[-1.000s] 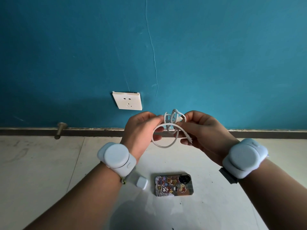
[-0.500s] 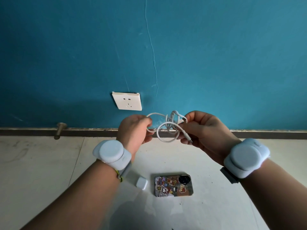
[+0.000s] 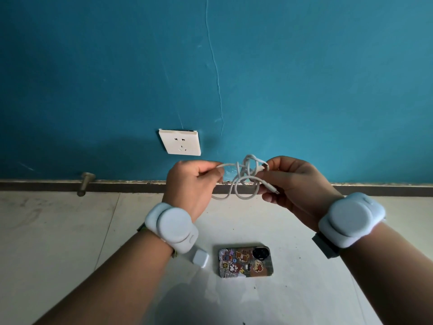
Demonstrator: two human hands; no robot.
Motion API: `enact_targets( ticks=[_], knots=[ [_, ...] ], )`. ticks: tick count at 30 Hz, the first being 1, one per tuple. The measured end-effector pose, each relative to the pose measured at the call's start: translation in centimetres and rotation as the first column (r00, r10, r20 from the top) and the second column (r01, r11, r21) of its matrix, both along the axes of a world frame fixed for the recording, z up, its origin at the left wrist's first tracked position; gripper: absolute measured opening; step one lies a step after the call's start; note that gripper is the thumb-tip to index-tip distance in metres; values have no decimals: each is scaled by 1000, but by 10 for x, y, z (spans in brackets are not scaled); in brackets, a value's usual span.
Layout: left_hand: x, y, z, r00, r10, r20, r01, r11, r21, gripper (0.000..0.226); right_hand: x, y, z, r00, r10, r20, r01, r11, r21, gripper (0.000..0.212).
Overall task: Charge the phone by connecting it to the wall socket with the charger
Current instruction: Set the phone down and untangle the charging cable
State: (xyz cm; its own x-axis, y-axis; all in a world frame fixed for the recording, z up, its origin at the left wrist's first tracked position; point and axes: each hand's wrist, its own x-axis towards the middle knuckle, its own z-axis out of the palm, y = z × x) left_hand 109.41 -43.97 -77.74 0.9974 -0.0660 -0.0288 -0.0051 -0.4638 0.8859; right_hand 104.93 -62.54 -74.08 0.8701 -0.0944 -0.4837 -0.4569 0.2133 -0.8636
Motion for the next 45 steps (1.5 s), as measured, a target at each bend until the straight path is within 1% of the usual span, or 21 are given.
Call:
enact_targets(
  ticks=[3, 4, 7, 9, 10, 12, 14, 19, 22, 25, 27, 30, 32, 35, 37, 38, 39, 40, 41, 43, 45],
  knots=[
    [6, 7, -4, 994, 89, -68, -89, 996, -3, 15, 0, -1, -2, 1000, -21, -19, 22, 1000, 15, 15],
    [7, 8, -5, 991, 99, -87, -97, 995, 21, 16, 0, -1, -2, 999, -21, -29, 22, 1000, 15, 15],
    [5, 5, -5, 993, 35, -115, -26, 997, 77, 6, 0, -3, -3, 998, 14, -58, -15, 1000, -17, 15],
    [1, 2, -2, 998, -51, -29, 54, 994, 97, 26, -1, -3, -4, 997, 47, -68, -49, 998, -33, 15],
    [-1, 0, 0, 994, -106, 37, 101, 987, 122, 29, -1, -3, -4, 996, 61, -72, -64, 997, -41, 15],
    [-5, -2, 4, 972, -207, 115, 188, 969, 160, 24, -2, -3, -5, 994, 75, -80, -79, 995, -60, 15],
    [-5, -1, 3, 970, -219, 111, 197, 964, 180, 20, -1, -4, -6, 994, 67, -87, -73, 995, -70, 15],
    [0, 8, -1, 990, -116, 82, 96, 971, 220, 16, 2, -11, -9, 994, 18, -106, -20, 1000, -23, 20],
    [4, 13, -2, 997, -39, 62, 23, 970, 241, 15, 3, -16, -10, 989, 40, -140, -36, 999, 28, 18],
    [8, 18, -1, 1000, 19, 9, -20, 976, 218, 16, 3, -19, -10, 981, 78, -177, -68, 996, 65, 18],
    [10, 22, 1, 999, 48, -4, -46, 977, 207, 20, 3, -22, -9, 971, 120, -209, -102, 990, 95, 22],
    [19, 36, 4, 989, 145, 6, -143, 968, 204, 20, 3, -29, -8, 961, 143, -239, -110, 983, 144, 27],
    [24, 43, 5, 980, 199, -24, -191, 962, 195, 20, 2, -32, -9, 964, 135, -227, -104, 984, 144, 29],
    [26, 40, 4, 976, 210, -62, -193, 957, 216, 20, 2, -28, -11, 977, 124, -175, -104, 987, 122, 18],
    [22, 32, 2, 980, 178, -84, -151, 955, 253, 10, 3, -24, -13, 983, 107, -149, -95, 992, 82, 16],
    [19, 28, 2, 986, 147, -81, -117, 948, 297, 17, 3, -22, -14, 985, 100, -141, -94, 994, 49, 15],
    [16, 26, 1, 993, 101, -57, -75, 932, 355, 33, 2, -21, -14, 986, 97, -137, -96, 995, 19, 15],
    [13, 24, 0, 999, 34, -13, -26, 915, 402, 47, 2, -19, -15, 986, 99, -138, -100, 995, -2, 14],
    [10, 21, 0, 998, -43, 48, 19, 904, 426, 54, 1, -16, -15, 985, 103, -140, -106, 994, -15, 14],
    [5, 14, 0, 976, -183, 114, 119, 900, 420, 54, 0, -11, -15, 982, 117, -147, -122, 992, -26, 14],
    [1, 8, -1, 961, -262, 85, 208, 892, 402, 43, -1, -5, -15, 978, 140, -152, -145, 989, -18, 15]
  ],
)
